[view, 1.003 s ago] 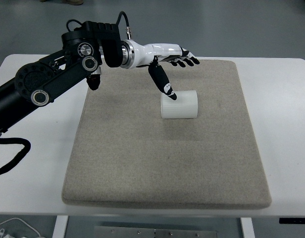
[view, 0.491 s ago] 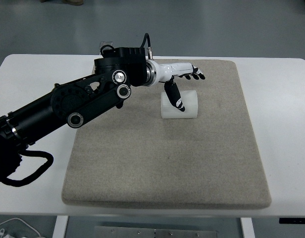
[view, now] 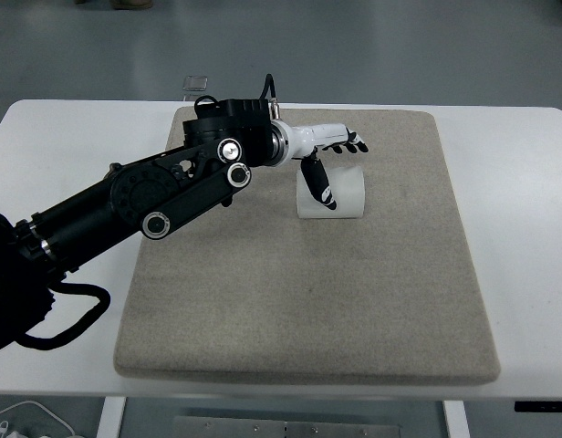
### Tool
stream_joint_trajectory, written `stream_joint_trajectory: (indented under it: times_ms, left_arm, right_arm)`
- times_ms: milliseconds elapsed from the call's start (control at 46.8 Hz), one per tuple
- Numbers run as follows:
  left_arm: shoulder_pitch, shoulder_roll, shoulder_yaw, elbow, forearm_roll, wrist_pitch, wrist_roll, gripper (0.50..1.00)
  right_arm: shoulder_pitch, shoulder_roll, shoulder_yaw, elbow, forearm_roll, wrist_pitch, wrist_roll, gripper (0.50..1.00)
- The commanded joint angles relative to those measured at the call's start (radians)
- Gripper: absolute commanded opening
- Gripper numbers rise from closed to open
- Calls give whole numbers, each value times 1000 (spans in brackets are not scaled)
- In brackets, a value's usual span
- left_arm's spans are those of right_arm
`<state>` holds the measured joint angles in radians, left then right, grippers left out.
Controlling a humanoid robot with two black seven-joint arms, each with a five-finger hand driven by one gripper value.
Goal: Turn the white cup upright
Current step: 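Close the left hand's fingers around the mug body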
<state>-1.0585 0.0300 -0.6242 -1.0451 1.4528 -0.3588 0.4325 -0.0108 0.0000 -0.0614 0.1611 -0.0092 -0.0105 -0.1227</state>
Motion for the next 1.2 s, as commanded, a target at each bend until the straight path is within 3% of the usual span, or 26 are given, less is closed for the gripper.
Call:
stream_joint_trajectory:
  times_ms: [0,640,790,1174]
  left_arm:
    - [0,-10,1,2,0,0,0,960]
    - [22,-30,54,76,-2,9,-14,958]
    - [22,-30,54,76,-2,12,-15,915]
    - [19,-30,52,74,-12,12,-17,930]
  right_arm:
    - [0,0,0,0,0,0,0,930]
    - [0,0,0,0,0,0,0,930]
    - [0,0,0,0,0,0,0,930]
    - [0,0,0,0,0,0,0,930]
